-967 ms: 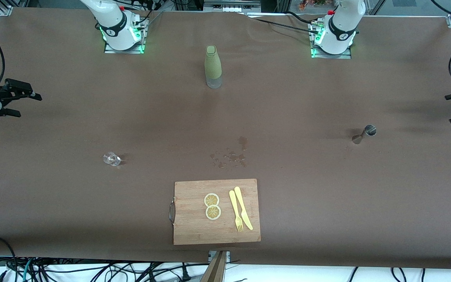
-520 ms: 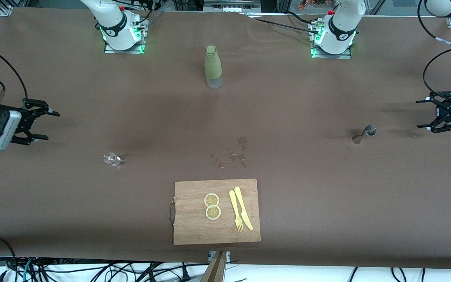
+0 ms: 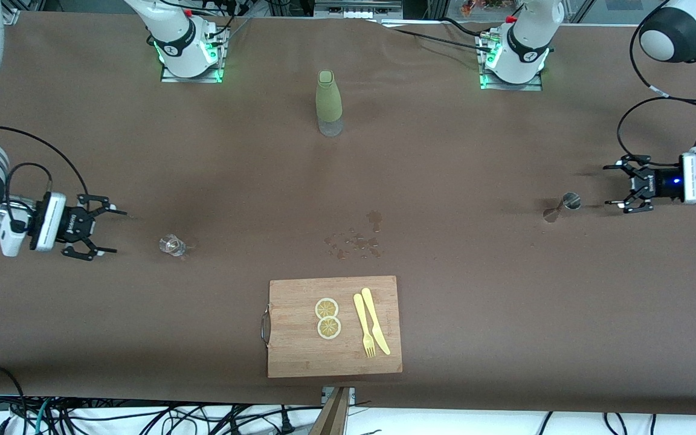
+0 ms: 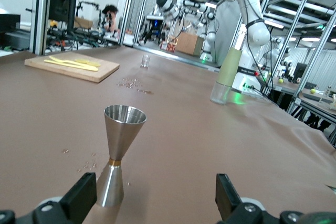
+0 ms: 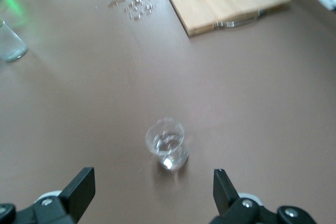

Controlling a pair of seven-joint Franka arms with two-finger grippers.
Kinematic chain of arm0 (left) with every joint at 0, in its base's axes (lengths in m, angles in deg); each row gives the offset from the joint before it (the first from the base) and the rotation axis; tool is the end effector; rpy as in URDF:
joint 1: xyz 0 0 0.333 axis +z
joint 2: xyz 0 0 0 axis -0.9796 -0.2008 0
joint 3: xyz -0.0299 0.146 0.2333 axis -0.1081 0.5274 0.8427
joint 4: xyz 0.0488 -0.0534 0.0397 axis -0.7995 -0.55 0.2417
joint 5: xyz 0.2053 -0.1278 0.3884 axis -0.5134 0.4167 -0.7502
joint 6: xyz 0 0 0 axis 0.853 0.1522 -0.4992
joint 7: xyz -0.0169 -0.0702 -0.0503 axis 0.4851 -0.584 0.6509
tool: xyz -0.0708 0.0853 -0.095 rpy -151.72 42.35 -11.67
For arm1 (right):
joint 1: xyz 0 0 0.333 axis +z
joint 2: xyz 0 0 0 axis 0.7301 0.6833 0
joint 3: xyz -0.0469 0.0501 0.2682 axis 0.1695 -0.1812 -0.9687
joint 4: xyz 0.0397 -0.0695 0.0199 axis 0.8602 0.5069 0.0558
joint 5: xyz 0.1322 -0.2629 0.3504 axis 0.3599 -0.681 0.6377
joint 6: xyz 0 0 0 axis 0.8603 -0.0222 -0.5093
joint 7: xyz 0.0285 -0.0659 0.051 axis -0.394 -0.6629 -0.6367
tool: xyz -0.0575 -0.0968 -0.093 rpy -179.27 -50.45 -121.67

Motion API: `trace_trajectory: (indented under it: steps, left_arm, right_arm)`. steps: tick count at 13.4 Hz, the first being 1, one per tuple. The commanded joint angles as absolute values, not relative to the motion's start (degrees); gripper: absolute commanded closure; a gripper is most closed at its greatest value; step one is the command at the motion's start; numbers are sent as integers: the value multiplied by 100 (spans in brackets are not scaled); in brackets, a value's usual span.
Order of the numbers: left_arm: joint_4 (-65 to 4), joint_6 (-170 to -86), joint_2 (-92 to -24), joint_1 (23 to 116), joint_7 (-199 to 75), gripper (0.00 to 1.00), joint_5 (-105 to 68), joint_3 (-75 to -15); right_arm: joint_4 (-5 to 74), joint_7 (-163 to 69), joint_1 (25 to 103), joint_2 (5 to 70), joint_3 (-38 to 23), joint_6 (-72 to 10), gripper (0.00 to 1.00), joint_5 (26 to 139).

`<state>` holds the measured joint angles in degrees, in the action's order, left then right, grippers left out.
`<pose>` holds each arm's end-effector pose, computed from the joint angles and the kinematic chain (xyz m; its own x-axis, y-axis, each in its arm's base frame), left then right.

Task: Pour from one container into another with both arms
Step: 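Reach the right gripper to the glass cup while the left gripper reaches the jigger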

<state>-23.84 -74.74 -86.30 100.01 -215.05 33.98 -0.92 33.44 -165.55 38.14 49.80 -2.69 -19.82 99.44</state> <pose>0.4593 0.2920 0.0353 0.2495 -0.1709 0.9532 -0.9683 -0.0338 0.2474 0.6472 -0.1210 0.1243 0.2088 0.6479 0.7325 0.9778 -0.1497 -0.1463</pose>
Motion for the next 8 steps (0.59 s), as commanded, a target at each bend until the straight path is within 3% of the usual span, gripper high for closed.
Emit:
trace_trajectory:
  steps: [1, 8]
  left_arm:
    - [-2249, -7456, -9084, 9846, -22343, 0, 3858, -118]
    - [-2241, -7509, -9260, 9609, -22459, 0, 4158, -399]
  right_arm:
    - [3183, -17681, 3785, 5697, -297, -1916, 0, 10861]
    - [3210, -18801, 3820, 6490, -577, -1582, 0, 11743]
